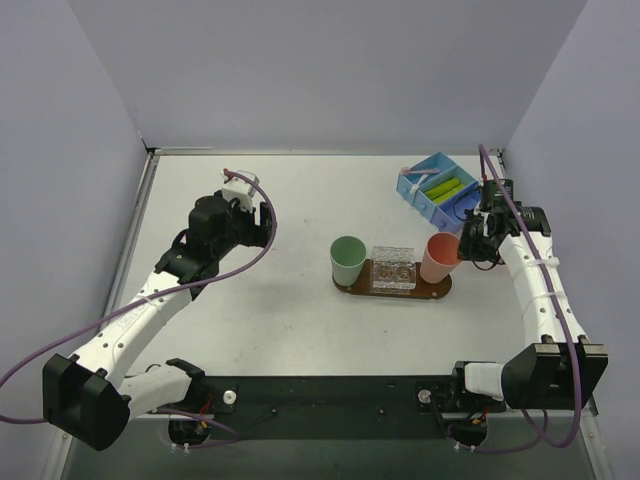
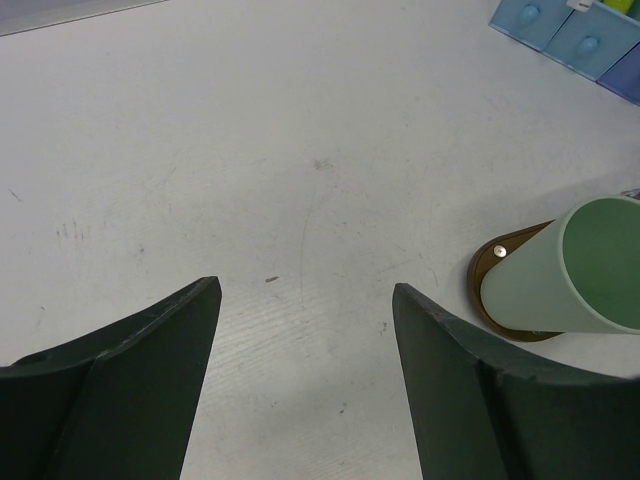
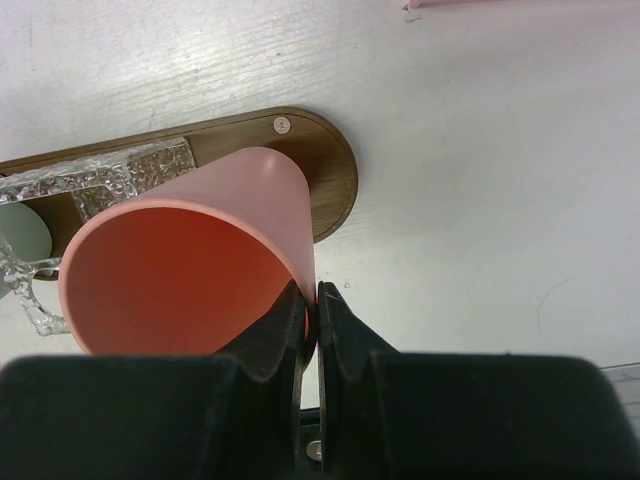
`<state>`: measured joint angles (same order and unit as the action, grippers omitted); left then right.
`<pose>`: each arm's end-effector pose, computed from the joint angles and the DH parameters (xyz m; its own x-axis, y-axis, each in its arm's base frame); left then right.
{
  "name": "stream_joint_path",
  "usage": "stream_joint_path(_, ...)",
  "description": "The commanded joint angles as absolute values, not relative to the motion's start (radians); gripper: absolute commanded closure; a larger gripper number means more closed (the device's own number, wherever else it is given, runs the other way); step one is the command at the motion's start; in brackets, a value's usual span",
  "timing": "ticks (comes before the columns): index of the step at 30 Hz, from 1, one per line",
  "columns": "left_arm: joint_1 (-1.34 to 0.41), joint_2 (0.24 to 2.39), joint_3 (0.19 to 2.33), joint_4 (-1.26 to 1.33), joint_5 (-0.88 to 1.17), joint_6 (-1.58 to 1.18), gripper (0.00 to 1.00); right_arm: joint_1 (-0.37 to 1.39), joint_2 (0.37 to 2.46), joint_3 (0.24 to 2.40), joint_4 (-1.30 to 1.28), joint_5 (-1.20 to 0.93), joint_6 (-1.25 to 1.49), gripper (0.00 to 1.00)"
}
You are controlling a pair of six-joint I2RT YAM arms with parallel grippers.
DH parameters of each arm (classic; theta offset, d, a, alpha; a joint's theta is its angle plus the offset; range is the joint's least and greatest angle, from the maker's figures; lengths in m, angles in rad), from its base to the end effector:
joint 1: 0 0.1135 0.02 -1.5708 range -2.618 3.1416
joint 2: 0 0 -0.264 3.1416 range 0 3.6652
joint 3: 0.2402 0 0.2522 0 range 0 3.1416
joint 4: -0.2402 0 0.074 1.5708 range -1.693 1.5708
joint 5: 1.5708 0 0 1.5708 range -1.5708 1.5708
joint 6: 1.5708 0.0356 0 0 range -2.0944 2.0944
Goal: Prepare toiletry sets of a toothbrush and toothpaste on the tray
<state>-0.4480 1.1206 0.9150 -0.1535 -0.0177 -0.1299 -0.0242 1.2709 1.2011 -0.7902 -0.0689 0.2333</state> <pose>0.2344 -0.1120 0.3214 -0.3682 0.0333 -0.9291 0.3736 0.9204 -0.1151 0.2620 -0.0039 0.3255 -0.7419 0.2487 -0.6227 0.1550 0.9671 0.2016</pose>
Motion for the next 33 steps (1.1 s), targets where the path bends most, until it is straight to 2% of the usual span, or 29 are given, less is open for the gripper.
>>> stream_joint_path(1,-0.459,1.118,0.917,-0.100,-0.014,-0.133,0.20,-0.018,1.288,1.193,-0.815,-0.031,0.227,1.00)
stream_joint_path(9,-0.462,1.124,0.917,-0.100,-0.015,-0.133,0.20,-0.020,1.307,1.206,-0.805,-0.081,0.279,1.00)
stream_joint_path(33,-0.472,1.123,0.917,-0.104,-0.021,-0.127,0.20,-0.020,1.331,1.186,-0.805,-0.023,0.270,1.00)
